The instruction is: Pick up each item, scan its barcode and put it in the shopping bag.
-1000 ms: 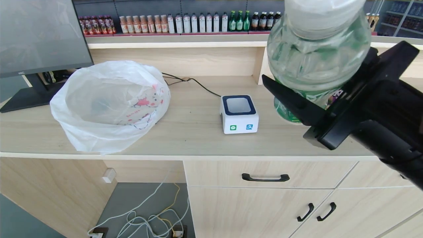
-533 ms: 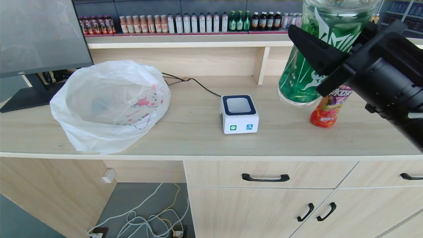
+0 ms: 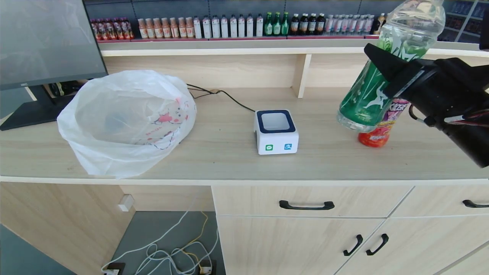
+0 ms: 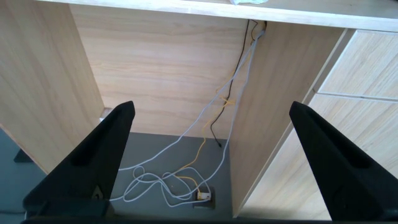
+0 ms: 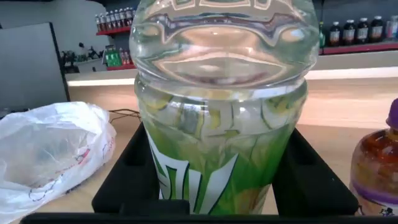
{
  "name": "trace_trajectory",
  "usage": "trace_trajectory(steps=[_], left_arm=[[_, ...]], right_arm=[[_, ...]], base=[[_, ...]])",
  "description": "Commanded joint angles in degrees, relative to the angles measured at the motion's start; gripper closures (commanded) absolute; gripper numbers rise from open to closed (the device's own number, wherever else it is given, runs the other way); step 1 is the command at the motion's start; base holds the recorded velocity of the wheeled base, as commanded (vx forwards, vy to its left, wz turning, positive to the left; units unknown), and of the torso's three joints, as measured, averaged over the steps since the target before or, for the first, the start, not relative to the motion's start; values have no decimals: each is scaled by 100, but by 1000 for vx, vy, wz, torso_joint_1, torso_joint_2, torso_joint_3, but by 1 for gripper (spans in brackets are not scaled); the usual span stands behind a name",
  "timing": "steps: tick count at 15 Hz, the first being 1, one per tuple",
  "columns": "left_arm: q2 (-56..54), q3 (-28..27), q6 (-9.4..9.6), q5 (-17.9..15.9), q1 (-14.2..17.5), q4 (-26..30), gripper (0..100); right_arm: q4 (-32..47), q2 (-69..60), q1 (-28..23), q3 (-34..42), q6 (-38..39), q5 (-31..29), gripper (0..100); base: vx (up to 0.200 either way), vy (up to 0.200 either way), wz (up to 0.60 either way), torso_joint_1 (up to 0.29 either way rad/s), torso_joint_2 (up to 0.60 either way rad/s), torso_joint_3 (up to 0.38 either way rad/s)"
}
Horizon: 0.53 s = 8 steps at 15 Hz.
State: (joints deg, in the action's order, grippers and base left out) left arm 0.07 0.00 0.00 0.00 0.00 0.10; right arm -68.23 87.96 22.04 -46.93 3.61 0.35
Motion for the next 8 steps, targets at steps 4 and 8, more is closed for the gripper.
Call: trace_trajectory(steps=[4, 8], left_arm=[[1, 0, 0, 0, 0, -1, 0], [1, 0, -9, 0, 0, -1, 0]], right_arm=[[-296, -94, 55, 984, 123, -88, 100], [-630, -94, 81, 1274, 140, -88, 100]], base=[[0, 0, 0, 0, 0, 0], [0, 0, 0, 0, 0, 0]])
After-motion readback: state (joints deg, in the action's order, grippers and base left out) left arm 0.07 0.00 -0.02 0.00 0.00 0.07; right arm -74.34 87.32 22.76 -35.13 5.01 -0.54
